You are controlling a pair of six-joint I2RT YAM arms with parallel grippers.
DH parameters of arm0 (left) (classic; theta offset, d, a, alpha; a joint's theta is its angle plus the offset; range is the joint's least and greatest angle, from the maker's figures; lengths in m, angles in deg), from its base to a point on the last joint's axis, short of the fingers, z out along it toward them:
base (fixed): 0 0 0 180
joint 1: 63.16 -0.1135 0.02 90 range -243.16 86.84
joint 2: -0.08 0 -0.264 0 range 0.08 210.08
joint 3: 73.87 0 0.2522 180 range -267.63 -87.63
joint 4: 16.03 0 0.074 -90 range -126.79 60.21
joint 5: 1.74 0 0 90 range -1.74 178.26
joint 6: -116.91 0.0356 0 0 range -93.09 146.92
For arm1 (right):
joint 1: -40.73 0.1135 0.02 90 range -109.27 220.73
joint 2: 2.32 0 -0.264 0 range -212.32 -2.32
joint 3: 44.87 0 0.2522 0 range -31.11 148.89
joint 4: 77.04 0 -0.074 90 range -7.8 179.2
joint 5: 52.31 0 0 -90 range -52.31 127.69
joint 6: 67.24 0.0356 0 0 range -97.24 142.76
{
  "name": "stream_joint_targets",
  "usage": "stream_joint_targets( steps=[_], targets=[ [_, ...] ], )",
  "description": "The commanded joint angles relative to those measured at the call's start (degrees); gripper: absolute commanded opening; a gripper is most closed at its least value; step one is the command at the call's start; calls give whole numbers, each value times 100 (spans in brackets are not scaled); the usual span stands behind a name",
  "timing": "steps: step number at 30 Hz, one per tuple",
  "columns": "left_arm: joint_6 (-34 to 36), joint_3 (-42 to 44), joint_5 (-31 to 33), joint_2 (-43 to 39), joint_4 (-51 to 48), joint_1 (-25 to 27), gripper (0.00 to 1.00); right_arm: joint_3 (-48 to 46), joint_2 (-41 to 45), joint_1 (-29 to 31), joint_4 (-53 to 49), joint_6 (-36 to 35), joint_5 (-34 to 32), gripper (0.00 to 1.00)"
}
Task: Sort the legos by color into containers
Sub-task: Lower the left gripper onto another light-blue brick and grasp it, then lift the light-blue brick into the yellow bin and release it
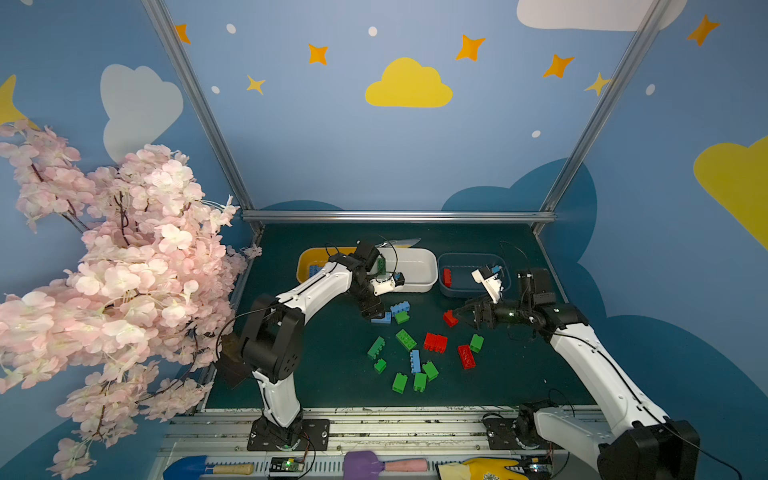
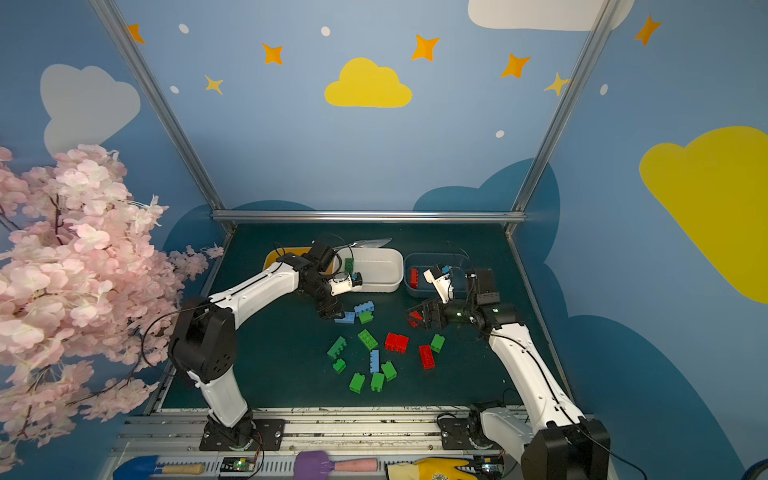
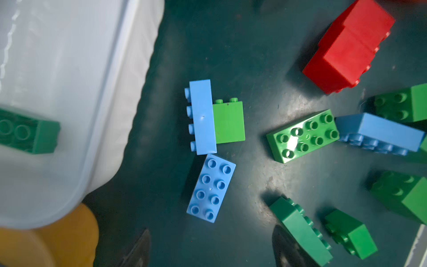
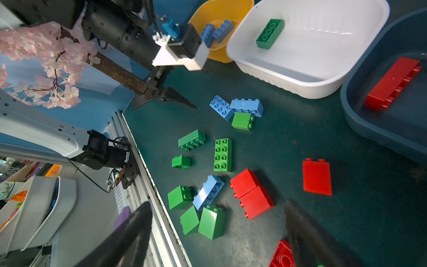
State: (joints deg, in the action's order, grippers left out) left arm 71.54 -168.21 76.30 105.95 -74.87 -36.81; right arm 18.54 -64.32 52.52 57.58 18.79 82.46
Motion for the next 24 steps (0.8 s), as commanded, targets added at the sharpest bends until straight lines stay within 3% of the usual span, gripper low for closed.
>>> stream_joint_targets(
  steps=[1,8,20,24],
  targets=[
    [639,-124,9,288,190,20,80,-60,77,-36,-202,-128,-56,88],
    [756,-60,12,734,575,67,75,-75,93,-65,-284,-139,-95,88],
    [847,18,12,1095,706,174,56,-43,50,-109,-361,-183,-99,88],
    [758,62,72,1022,689,181,34,-43,39,-127,-366,-189,-94,88]
  ],
)
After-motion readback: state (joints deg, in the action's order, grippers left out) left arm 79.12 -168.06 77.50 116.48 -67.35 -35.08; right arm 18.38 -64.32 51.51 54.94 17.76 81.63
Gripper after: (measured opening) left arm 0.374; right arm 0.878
